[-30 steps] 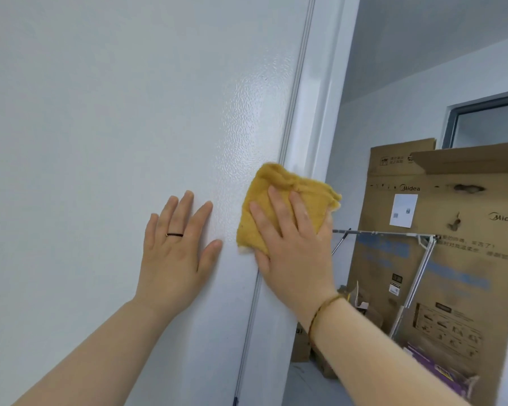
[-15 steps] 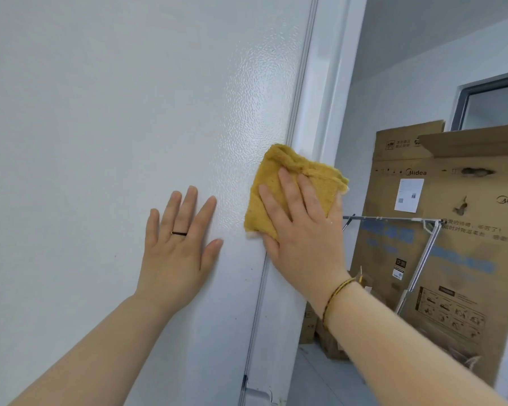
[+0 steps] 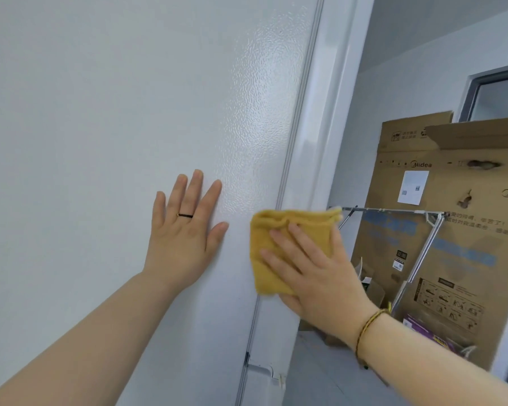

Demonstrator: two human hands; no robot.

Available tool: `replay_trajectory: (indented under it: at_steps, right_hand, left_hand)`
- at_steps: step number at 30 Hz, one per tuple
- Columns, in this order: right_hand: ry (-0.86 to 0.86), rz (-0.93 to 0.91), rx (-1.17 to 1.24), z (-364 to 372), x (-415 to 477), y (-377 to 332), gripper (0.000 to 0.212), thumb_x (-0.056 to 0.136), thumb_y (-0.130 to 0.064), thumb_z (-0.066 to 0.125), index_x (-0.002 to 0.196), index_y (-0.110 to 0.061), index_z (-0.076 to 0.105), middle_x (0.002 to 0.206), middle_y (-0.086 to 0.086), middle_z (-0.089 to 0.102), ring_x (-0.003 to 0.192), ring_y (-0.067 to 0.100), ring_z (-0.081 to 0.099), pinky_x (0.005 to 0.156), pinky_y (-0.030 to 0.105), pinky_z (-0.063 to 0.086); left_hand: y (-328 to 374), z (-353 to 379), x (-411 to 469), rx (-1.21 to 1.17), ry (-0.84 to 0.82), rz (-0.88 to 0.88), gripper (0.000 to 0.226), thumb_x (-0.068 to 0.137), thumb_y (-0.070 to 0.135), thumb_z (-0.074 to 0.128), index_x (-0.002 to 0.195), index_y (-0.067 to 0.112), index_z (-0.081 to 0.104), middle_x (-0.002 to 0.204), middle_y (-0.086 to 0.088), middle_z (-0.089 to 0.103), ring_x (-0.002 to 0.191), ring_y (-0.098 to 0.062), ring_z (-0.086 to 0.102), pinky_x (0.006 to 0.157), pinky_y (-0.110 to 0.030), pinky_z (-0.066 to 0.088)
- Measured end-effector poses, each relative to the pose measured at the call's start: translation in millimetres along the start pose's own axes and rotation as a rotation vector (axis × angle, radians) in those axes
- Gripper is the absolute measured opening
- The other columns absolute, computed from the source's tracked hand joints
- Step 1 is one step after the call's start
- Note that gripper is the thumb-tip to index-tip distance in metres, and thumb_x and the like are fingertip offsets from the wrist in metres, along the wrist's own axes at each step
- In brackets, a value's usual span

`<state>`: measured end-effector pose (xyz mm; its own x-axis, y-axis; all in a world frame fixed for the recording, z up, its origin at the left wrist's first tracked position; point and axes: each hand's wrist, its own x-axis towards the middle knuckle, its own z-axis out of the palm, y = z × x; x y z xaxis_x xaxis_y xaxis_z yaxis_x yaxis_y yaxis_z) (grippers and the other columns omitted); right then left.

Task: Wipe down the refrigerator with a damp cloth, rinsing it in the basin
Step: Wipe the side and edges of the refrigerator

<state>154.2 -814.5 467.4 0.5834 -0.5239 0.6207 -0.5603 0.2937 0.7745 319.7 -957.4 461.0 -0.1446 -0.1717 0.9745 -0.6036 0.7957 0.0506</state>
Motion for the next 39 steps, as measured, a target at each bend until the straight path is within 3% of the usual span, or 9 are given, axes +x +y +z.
replay_trajectory:
  at_steps: [6, 12, 17, 20, 24, 26, 30, 34, 39]
  right_hand:
    - [0.058, 0.064, -0.078, 1, 37, 46, 0.044, 0.080, -0.047, 0.040, 0.113, -0.020, 0.049, 0.118, 0.008, 0.064, 0.122, 0.029, 0.037, 0.102, 0.063, 0.006]
    - [-0.111, 0.106, 0.001, 8, -17, -15, 0.057, 0.093, -0.056, 0.015, 0.122, -0.018, 0.046, 0.135, 0.006, 0.044, 0.141, 0.027, 0.013, 0.109, 0.060, -0.005]
    - [-0.056, -0.053, -0.082, -3, 5, 34, 0.066, 0.083, -0.061, 0.027, 0.127, -0.014, 0.041, 0.131, 0.005, 0.055, 0.127, 0.027, 0.032, 0.109, 0.055, -0.006]
    - [0.057, 0.124, -0.103, 0, 34, 55, 0.053, 0.084, -0.055, 0.038, 0.116, -0.015, 0.051, 0.124, 0.009, 0.059, 0.126, 0.030, 0.032, 0.106, 0.057, 0.001]
    - [0.123, 0.319, 0.062, 11, 23, 5, 0.042, 0.085, -0.051, 0.043, 0.112, -0.019, 0.049, 0.128, 0.009, 0.046, 0.128, 0.032, 0.029, 0.101, 0.062, 0.014]
    - [0.068, 0.288, 0.117, 14, -4, -36, 0.042, 0.083, -0.049, 0.044, 0.115, -0.022, 0.047, 0.130, 0.007, 0.039, 0.132, 0.031, 0.025, 0.098, 0.064, 0.021]
    - [-0.004, 0.124, 0.153, 17, -51, -84, 0.032, 0.093, -0.037, 0.031, 0.116, -0.023, 0.049, 0.128, 0.005, 0.040, 0.142, 0.029, 0.006, 0.099, 0.066, 0.015]
    - [0.027, -0.029, 0.117, 14, -42, -46, 0.035, 0.087, -0.041, 0.037, 0.115, -0.024, 0.048, 0.125, 0.004, 0.041, 0.130, 0.029, 0.022, 0.094, 0.069, 0.021]
    - [0.163, 0.316, 0.076, 16, 7, -26, 0.037, 0.087, -0.045, 0.037, 0.111, -0.017, 0.046, 0.120, 0.006, 0.041, 0.118, 0.026, 0.038, 0.095, 0.062, 0.035]
  left_hand:
    - [-1, 2, 0, 0.009, 0.011, 0.005, 0.053, 0.094, 0.047, 0.020, 0.135, 0.014, 0.028, 0.140, -0.021, 0.038, 0.128, -0.029, 0.018, 0.101, -0.043, 0.009]
    - [-6, 2, -1, 0.026, -0.009, 0.024, 0.058, 0.094, 0.051, 0.009, 0.136, 0.015, 0.028, 0.141, -0.019, 0.036, 0.129, -0.028, 0.018, 0.102, -0.042, 0.008]
    - [-7, 4, -1, 0.034, -0.002, 0.029, 0.056, 0.094, 0.050, 0.013, 0.137, 0.016, 0.026, 0.142, -0.018, 0.034, 0.129, -0.028, 0.017, 0.103, -0.041, 0.006]
    - [-6, 5, -1, 0.034, 0.009, 0.027, 0.058, 0.094, 0.051, 0.010, 0.137, 0.015, 0.026, 0.142, -0.018, 0.034, 0.129, -0.028, 0.017, 0.105, -0.038, 0.003]
    - [-6, 7, -1, 0.028, 0.029, 0.039, 0.055, 0.090, 0.044, 0.029, 0.137, 0.016, 0.025, 0.142, -0.019, 0.034, 0.129, -0.028, 0.016, 0.105, -0.037, 0.001]
    - [-6, 8, -3, 0.020, 0.031, 0.028, 0.055, 0.090, 0.044, 0.029, 0.137, 0.015, 0.024, 0.143, -0.019, 0.033, 0.129, -0.028, 0.015, 0.105, -0.034, -0.002]
    - [-1, 7, -3, -0.019, 0.043, 0.004, 0.057, 0.088, 0.038, 0.034, 0.137, 0.009, 0.031, 0.142, -0.022, 0.035, 0.128, -0.029, 0.015, 0.103, -0.040, 0.002]
    - [0, 5, -4, -0.043, 0.009, -0.028, 0.059, 0.088, 0.038, 0.034, 0.139, 0.010, 0.028, 0.144, -0.020, 0.033, 0.130, -0.029, 0.015, 0.104, -0.039, 0.002]
    - [0, -2, -6, -0.101, -0.050, -0.046, 0.061, 0.087, 0.042, 0.033, 0.140, 0.012, 0.030, 0.146, -0.009, 0.020, 0.131, -0.023, 0.009, 0.105, -0.036, -0.002]
